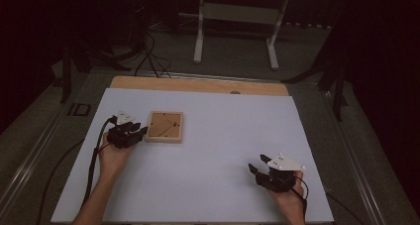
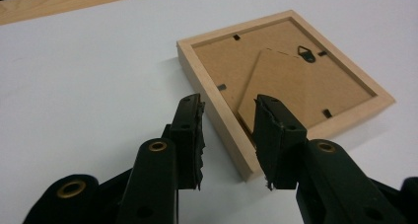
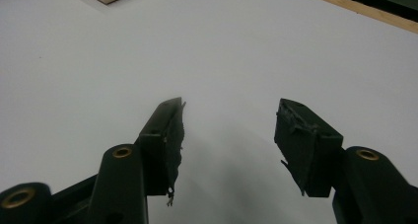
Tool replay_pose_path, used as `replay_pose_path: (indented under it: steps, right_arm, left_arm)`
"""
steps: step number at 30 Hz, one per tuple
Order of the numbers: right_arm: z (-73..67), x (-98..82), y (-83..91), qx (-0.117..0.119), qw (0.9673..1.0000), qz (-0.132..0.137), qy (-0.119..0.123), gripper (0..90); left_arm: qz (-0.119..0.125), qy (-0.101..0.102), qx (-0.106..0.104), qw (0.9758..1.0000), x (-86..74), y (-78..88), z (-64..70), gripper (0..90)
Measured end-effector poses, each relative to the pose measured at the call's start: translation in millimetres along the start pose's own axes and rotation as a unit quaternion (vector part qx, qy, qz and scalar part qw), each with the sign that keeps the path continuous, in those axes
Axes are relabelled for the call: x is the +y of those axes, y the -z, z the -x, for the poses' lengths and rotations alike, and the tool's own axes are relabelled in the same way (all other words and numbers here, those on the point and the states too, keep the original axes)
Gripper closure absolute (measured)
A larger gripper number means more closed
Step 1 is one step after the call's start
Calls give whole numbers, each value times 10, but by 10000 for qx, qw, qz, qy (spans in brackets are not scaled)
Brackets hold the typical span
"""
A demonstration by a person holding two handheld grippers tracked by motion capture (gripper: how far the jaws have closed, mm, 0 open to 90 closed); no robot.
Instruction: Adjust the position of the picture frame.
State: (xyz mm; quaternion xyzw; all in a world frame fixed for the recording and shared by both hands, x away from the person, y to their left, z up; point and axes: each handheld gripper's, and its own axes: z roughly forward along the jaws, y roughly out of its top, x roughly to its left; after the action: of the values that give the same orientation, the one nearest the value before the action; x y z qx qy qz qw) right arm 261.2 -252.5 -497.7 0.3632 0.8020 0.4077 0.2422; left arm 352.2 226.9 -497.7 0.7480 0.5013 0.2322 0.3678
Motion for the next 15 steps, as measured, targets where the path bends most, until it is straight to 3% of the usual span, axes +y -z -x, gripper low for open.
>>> replay_pose_path:
  steps: [9, 15]
  right_arm:
    - [-1, -2, -6, 8, 10000, -7, 21, 439]
    - [0, -3, 2, 9, 10000, 4, 8, 439]
  left_arm:
    - [-16, 64, 2, 10000, 105, -146, 0, 670]
    - [-155, 117, 58, 9998, 155, -266, 16, 701]
